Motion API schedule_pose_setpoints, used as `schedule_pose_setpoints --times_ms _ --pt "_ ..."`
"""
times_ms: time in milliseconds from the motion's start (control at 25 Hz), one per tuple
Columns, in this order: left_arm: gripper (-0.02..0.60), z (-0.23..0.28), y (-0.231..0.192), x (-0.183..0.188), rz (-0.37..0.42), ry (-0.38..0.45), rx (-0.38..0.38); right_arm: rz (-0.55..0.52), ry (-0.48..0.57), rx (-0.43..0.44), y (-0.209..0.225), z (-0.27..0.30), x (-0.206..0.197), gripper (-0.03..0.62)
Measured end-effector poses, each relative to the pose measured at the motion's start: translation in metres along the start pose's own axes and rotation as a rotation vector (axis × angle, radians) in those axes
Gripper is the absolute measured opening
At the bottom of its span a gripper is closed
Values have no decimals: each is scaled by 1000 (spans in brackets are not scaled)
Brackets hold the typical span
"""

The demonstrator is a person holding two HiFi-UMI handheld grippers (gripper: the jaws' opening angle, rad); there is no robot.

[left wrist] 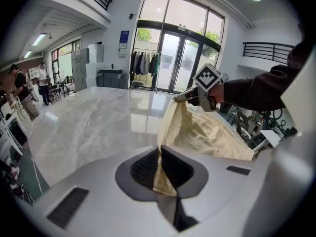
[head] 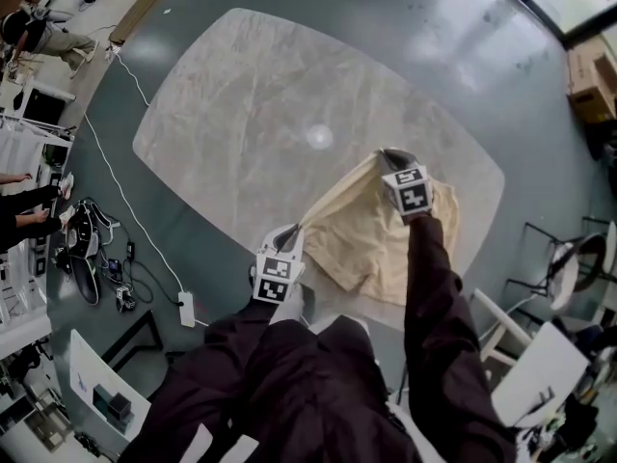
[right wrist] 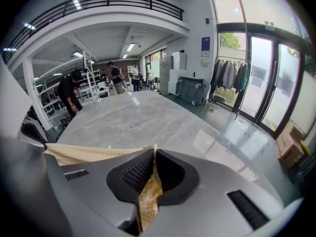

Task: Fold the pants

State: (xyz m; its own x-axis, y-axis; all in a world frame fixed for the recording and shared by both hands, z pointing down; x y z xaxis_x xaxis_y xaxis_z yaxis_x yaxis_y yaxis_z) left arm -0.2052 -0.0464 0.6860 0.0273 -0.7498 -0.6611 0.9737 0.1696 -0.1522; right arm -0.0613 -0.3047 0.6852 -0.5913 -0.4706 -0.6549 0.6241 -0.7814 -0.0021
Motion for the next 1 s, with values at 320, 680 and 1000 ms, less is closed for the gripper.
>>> schedule_pose_setpoints --times_ms 320,680,1000 --pt "20 -31 39 12 45 68 -76 168 86 -54 10 -49 -9 17" --pt "20 -65 99 30 143 126 -273 307 172 -121 25 -108 -10 17" --pt "21 -75 140 36 173 136 -373 354 227 -179 42 -147 -17 17"
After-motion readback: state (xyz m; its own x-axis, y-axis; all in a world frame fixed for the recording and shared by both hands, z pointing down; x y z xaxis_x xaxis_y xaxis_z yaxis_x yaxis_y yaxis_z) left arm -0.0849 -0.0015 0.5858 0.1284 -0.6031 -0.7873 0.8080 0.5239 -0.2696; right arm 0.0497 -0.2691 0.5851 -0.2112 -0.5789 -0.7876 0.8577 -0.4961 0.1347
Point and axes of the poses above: the fingertips, and each gripper's own axes: z forward along the fingers, y to its right, x out of its top, the point moved 3 cm from there along -z, backward along the fingers, and after that the axes turned 1 degree about z, right-handed, at the moved point
